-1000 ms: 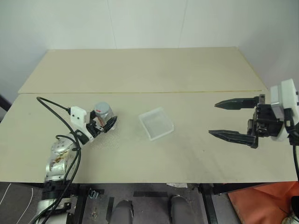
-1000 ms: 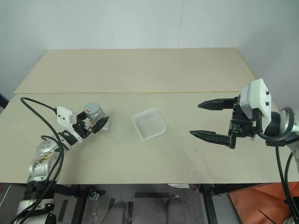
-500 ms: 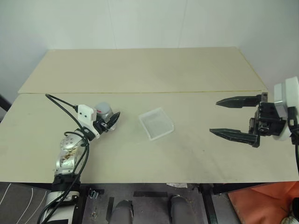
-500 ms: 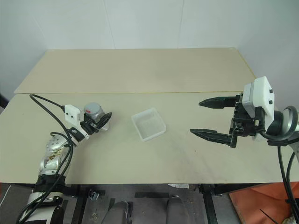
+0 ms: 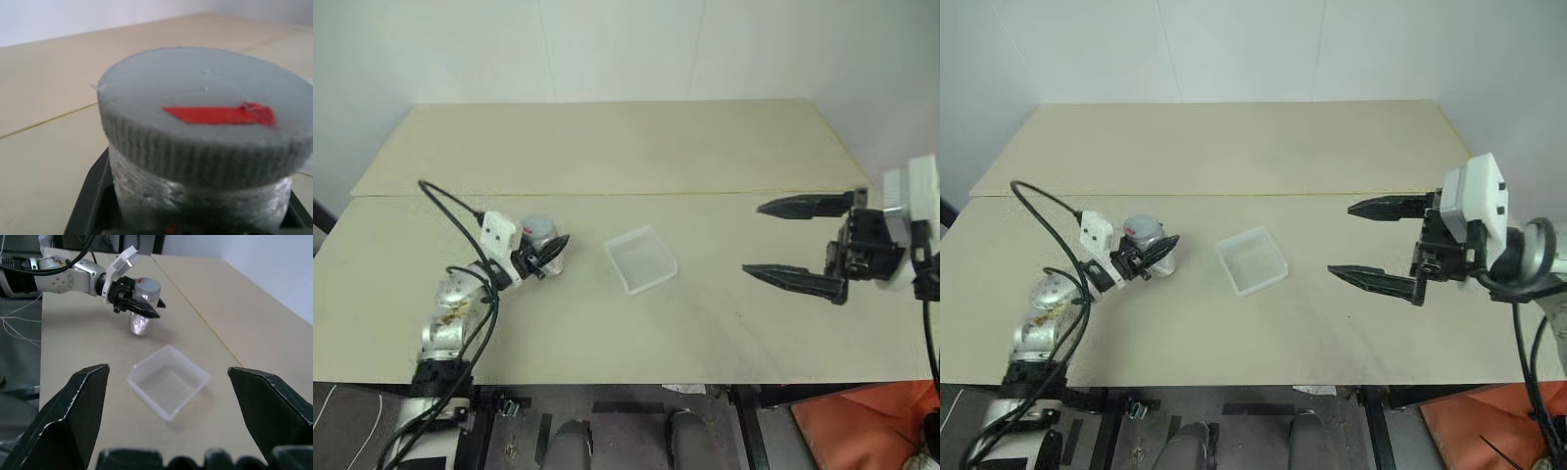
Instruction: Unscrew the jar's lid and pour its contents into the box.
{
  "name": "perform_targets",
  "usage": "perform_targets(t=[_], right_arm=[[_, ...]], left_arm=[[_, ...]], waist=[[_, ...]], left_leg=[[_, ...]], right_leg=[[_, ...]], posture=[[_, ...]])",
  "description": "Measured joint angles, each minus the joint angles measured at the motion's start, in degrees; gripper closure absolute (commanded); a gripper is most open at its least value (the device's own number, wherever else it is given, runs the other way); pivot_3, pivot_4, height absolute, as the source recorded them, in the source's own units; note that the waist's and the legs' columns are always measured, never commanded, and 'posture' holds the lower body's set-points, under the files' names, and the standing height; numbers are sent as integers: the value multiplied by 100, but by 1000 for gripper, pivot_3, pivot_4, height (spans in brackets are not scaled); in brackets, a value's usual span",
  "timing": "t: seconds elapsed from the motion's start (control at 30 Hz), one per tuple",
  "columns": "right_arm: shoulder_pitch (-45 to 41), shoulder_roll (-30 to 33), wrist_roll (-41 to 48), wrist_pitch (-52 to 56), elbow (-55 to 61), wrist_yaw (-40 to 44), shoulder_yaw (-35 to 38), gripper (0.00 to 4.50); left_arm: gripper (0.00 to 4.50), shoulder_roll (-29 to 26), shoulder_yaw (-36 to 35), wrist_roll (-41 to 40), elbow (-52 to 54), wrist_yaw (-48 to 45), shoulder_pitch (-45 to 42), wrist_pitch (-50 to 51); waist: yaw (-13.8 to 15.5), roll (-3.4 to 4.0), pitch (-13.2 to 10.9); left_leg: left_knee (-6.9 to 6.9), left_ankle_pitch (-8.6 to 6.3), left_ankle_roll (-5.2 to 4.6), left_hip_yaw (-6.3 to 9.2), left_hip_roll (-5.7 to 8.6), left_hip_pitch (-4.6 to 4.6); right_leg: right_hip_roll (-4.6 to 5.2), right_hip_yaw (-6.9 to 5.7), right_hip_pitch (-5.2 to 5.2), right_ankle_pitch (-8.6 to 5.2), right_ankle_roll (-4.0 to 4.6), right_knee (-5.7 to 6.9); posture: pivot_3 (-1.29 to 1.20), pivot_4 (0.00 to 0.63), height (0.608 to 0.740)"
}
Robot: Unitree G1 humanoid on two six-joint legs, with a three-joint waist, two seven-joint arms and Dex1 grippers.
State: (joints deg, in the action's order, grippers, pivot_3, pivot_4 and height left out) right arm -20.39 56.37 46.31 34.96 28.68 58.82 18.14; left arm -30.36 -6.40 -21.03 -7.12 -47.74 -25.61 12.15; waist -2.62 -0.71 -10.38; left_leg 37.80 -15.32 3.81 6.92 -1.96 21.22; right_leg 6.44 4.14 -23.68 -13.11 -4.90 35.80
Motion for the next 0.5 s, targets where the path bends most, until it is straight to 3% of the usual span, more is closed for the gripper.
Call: perform_targets(t=[0.23, 0.5], right_arm=[[-1011, -645, 7, 334, -23, -723, -833, 0], [-2134, -1554, -101, 879, -373, -1350, -1814, 0]], left_arm=[[2538, -603, 116, -871, 455, -1346, -585, 1048], [2538, -74, 788, -987, -131, -2430, -1873, 1020]], waist=[[-7, 0, 0], [-7, 0, 0]], left_leg=[[0, 0, 0, 2, 0, 2], [0, 1, 1, 6, 0, 8]], right_leg=[[0, -2, -1, -1, -1, 2], [-1, -6, -3, -1, -1, 4]], posture=[[0, 150, 740], [0, 150, 740]])
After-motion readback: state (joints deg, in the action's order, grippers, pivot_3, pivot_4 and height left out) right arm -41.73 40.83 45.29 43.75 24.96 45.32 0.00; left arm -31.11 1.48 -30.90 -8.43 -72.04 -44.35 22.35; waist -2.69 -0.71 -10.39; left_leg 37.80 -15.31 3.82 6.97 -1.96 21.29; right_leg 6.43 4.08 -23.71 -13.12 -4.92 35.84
